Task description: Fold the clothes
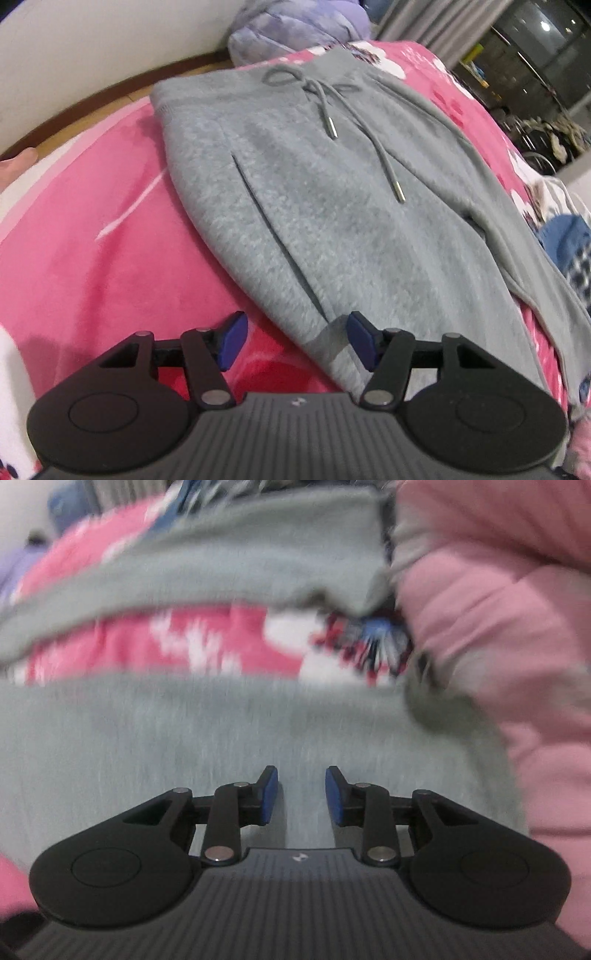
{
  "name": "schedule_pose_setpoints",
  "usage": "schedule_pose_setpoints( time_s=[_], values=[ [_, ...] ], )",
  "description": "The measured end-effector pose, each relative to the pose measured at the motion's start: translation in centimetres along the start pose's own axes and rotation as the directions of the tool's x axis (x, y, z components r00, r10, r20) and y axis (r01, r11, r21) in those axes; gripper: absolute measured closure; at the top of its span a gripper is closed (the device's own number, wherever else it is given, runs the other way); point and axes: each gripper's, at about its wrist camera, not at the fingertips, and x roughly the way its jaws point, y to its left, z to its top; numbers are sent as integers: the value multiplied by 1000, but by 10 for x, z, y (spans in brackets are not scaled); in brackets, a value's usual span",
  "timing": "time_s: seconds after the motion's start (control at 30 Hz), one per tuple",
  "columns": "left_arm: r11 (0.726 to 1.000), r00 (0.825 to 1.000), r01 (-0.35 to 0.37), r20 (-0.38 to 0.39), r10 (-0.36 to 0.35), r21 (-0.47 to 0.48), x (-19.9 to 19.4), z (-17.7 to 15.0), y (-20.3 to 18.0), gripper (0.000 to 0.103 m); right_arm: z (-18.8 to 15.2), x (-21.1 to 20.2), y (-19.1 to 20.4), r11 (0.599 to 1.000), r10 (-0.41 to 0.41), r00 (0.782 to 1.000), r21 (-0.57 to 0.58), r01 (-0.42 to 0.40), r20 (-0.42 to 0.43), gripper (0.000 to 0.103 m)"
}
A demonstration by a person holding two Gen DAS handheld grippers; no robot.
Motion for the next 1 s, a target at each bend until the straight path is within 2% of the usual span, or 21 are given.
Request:
schedule_pose_setpoints(
  time_s=[0.1, 0.17, 0.2, 0.23, 0.27, 0.3, 0.37, 0.43, 0.47, 0.6, 0.67, 0.73, 0.77, 0.83, 0.93, 0.97, 1.0],
  values=[
    [999, 999, -25, 35, 26, -26, -3, 0, -1, 48, 21, 7, 0, 1000, 12, 999, 22, -14, 50, 75],
    [999, 998, -45, 48, 46, -25, -2, -1, -3, 48, 32, 24, -7, 998, -55, 997, 13, 54, 52, 75],
    [998, 997, -54, 51, 55, -18, -1, -1, -4, 49, 36, 38, -19, 992, -125, 992, 22, 124, 36, 76],
    [998, 996, -67, 53, 67, -7, 0, -2, -5, 49, 38, 48, -33, 982, -186, 982, 43, 185, 23, 82],
    [997, 996, -75, 53, 74, 5, 0, -2, -6, 50, 40, 50, -48, 978, -187, 982, 93, 185, 17, 89],
    [996, 995, -82, 52, 81, 18, -1, -2, -6, 50, 42, 51, -61, 974, -178, 984, 143, 174, 14, 90],
    [994, 994, -97, 60, 94, 44, -5, -1, -7, 52, 42, 31, -67, 969, -74, 996, 239, 59, 54, 87],
    [993, 993, -104, 69, 100, 52, -8, 0, -6, 52, 36, 4, -60, 969, 13, 991, 243, -46, 133, 77],
    [994, 993, -98, 68, 94, 46, -10, 0, -4, 52, 32, -6, -53, 973, 64, 989, 213, -93, 137, 75],
    [996, 995, -74, 71, 70, 51, -14, -4, 0, 53, 6, -27, -40, 970, 186, 981, 152, -191, 44, 73],
    [994, 995, -73, 76, 67, 76, -15, -8, -1, 53, -15, -33, -44, 941, 285, 958, 196, -275, -23, 72],
    [993, 995, -70, 77, 63, 98, -16, -12, -1, 53, -43, -35, -48, 932, 300, 948, 243, -267, -109, 71],
    [992, 995, -68, 75, 61, 108, -16, -15, -1, 53, -58, -34, -52, 932, 288, 945, 274, -239, -157, 71],
    [990, 996, -64, 71, 56, 127, -18, -19, -2, 53, -87, -38, -63, 914, 298, 930, 345, -213, -216, 71],
    [986, 997, -58, 65, 48, 156, -19, -26, -2, 53, -104, -62, -74, 861, 347, 916, 456, -225, -203, 69],
    [984, 997, -51, 66, 40, 168, -21, -27, -4, 53, -108, -67, -79, 829, 375, 908, 507, -237, -189, 67],
    [983, 997, -47, 68, 36, 178, -21, -28, -5, 53, -111, -70, -84, 780, 417, 894, 571, -258, -166, 59]
  ],
)
